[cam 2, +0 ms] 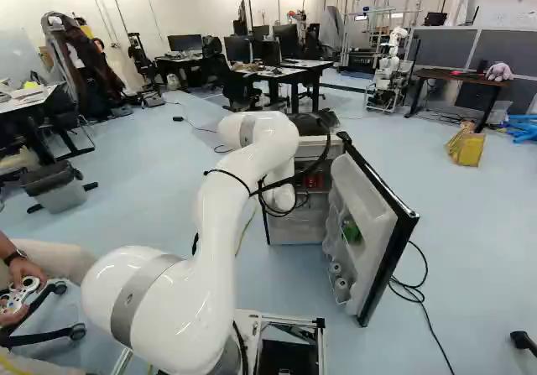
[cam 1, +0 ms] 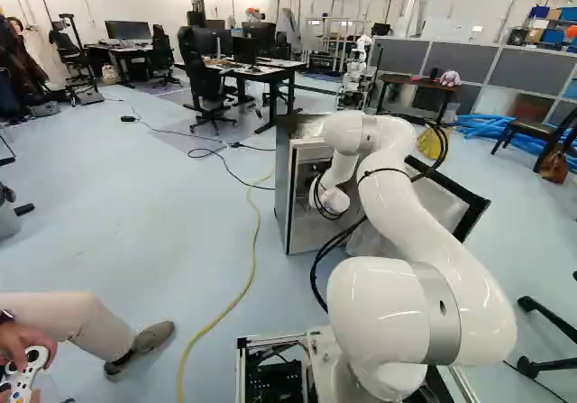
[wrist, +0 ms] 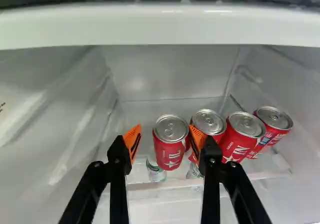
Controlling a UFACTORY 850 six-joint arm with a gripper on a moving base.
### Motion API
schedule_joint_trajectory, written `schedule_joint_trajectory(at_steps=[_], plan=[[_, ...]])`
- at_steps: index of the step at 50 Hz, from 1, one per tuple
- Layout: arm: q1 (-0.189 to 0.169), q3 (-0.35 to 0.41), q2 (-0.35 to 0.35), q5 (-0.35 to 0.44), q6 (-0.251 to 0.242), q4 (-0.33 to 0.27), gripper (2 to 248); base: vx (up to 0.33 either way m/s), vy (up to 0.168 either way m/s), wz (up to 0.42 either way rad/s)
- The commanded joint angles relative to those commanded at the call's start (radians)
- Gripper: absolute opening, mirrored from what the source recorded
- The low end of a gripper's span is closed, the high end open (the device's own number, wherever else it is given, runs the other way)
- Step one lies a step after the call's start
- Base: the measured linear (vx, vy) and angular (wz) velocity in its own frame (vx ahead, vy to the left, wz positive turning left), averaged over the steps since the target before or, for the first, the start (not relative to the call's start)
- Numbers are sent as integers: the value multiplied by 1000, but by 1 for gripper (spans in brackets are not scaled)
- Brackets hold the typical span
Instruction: Grab a drink from the fridge
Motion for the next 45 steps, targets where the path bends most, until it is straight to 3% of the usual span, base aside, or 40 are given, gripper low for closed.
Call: schedule_joint_trajectory(at_steps=[38, 39, 43, 44, 45], plan=[[3, -46, -26, 0, 0, 0, 148, 0, 0, 0], [3, -46, -26, 0, 0, 0, 128, 0, 0, 0], [3, -46, -26, 0, 0, 0, 128, 0, 0, 0], [3, -46, -26, 0, 0, 0, 96, 0, 0, 0], [3, -46, -26, 0, 0, 0, 96, 0, 0, 0]])
